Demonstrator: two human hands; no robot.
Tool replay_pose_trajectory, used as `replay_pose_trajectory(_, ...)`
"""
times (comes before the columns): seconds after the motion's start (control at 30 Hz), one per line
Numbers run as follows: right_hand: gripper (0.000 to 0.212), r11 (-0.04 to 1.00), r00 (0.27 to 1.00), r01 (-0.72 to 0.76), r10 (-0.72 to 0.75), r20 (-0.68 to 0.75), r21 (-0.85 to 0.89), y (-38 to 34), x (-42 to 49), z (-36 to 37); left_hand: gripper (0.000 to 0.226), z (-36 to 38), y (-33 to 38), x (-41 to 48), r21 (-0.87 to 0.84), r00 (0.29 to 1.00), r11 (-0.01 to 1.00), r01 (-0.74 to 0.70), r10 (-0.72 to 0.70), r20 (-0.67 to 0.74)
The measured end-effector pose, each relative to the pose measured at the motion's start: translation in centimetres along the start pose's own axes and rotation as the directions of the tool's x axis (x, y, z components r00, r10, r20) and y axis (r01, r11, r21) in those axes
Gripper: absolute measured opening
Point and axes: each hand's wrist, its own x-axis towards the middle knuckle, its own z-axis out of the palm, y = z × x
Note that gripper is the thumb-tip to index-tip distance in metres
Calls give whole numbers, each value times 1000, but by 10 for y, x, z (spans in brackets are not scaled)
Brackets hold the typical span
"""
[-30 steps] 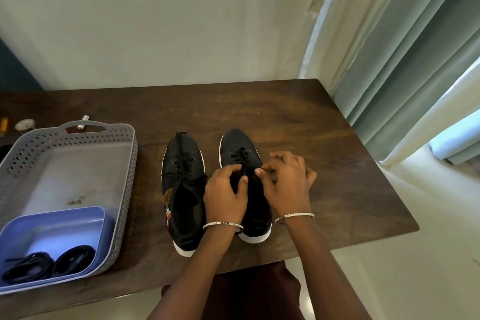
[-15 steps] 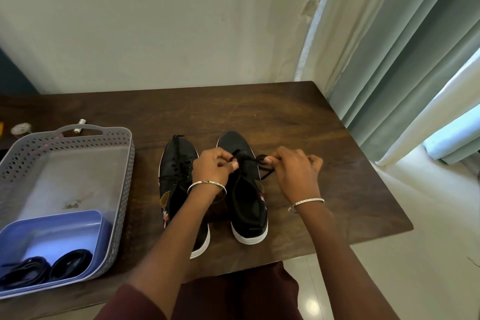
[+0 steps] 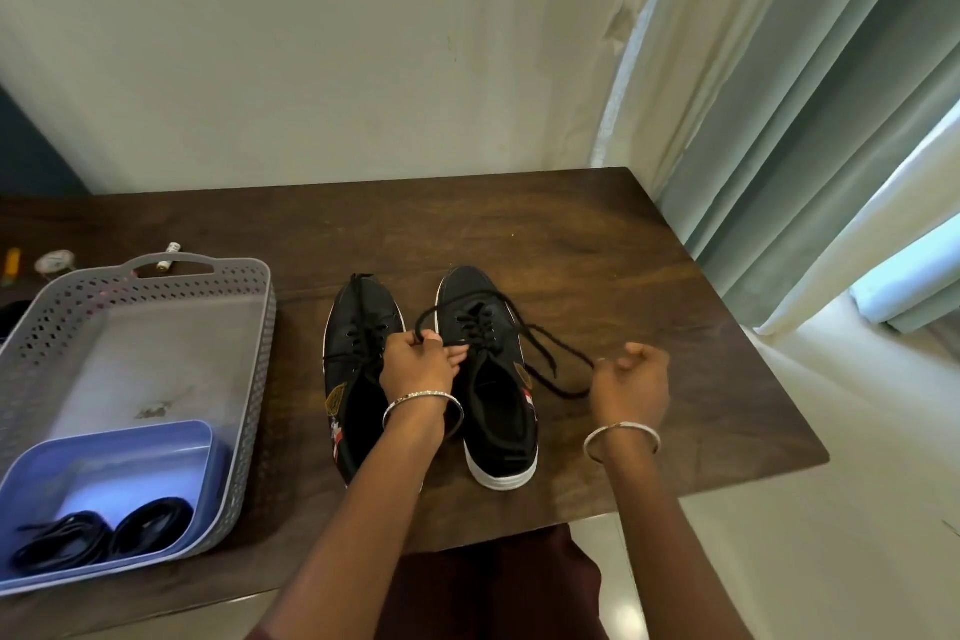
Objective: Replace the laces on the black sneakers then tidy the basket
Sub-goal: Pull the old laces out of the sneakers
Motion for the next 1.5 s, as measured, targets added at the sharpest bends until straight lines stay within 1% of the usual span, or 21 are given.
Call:
replay_pose_trajectory(0.07, 23, 970, 969, 244, -245, -42, -11, -5, -20, 3, 18, -2, -2, -3, -13, 1000, 1000, -20, 20, -5)
replay_pose_trajectory(0.1, 15, 957, 956, 290, -291, 29, 21, -11, -30, 6, 15, -2, -2, -4, -13, 1000, 1000, -28, 28, -7)
replay_pose_trajectory(0.17, 26, 964, 932, 265, -252, 262, -14, -23, -43, 17, 10, -2, -2, -6, -8, 999, 999, -40, 40, -13)
replay_pose_trajectory(0.23, 34, 971, 902, 226, -180, 392, -76, -31, -47, 29, 13, -2, -3, -4, 28, 998, 998, -61, 62, -27)
replay_pose_trajectory(0.33, 19, 955, 897, 287, -240, 371, -77, -36, -46, 42, 28, -5, -5, -5, 163, 985, 974, -157, 166, -47)
replay_pose_trajectory(0.47, 12, 931, 886, 363, -338, 318, -24, -29, -42, 43, 51, -11, -7, -22, 470, 896, 778, -418, 439, 71)
replay_pose_trajectory(0.53, 12, 917, 879, 399, -385, 282, 8, -21, -42, 42, 47, -13, -12, -26, 518, 849, 681, -517, 484, 212)
replay_pose_trajectory(0.63, 17, 898, 862, 435, -435, 260, 63, -8, -43, 39, 25, -15, -19, -26, 596, 788, 527, -605, 505, 353)
replay_pose_trajectory(0.8, 21, 894, 861, 443, -444, 248, 63, -2, -54, 26, 15, -23, -23, -41, 622, 785, 497, -605, 504, 361)
replay_pose_trajectory(0.93, 20, 947, 894, 269, -313, 320, 175, 11, -57, 15, 18, -28, -28, -50, 622, 804, 524, -582, 485, 344)
replay_pose_trajectory(1.0, 21, 935, 933, -2, -125, 336, 354, 11, -55, 14, 18, -27, -27, -53, 630, 812, 525, -571, 471, 344)
replay_pose_trajectory(1.1, 16, 704, 913, -375, 168, 371, 603, 3, -43, 4, 21, -27, -23, -53, 664, 831, 513, -543, 443, 337)
replay_pose_trajectory(1.17, 13, 597, 892, -451, 278, 356, 664, 8, -27, -9, 22, -28, -19, -53, 684, 838, 499, -532, 424, 343)
replay_pose_trajectory(1.2, 15, 593, 890, -455, 306, 337, 664, 12, -18, -16, 22, -29, -18, -53, 682, 840, 503, -531, 417, 347)
replay_pose_trajectory(1.23, 18, 646, 901, -434, 313, 300, 628, 17, -11, -24, 21, -30, -17, -52, 674, 841, 512, -533, 411, 353)
replay_pose_trajectory(1.27, 21, 766, 920, -389, 299, 252, 512, 24, -5, -32, 21, -30, -16, -51, 667, 842, 520, -534, 400, 362)
replay_pose_trajectory(1.3, 25, 908, 940, -314, 258, 221, 276, 29, 1, -38, 19, -30, -14, -50, 661, 842, 524, -536, 388, 375)
replay_pose_trajectory(1.33, 29, 979, 958, -204, 204, 204, -20, 34, 6, -43, 16, -30, -13, -48, 658, 839, 522, -543, 380, 391)
replay_pose_trajectory(1.4, 29, 896, 979, 15, 76, 187, -444, 33, 5, -48, 11, -30, -8, -43, 660, 822, 493, -567, 386, 418)
replay_pose_trajectory(1.43, 26, 870, 982, 99, -7, 188, -483, 28, 0, -48, 11, -29, -6, -39, 664, 816, 478, -575, 390, 426)
replay_pose_trajectory(1.5, 17, 869, 941, 322, -248, 231, -375, 15, -14, -40, 11, -28, -3, -35, 677, 820, 466, -570, 379, 429)
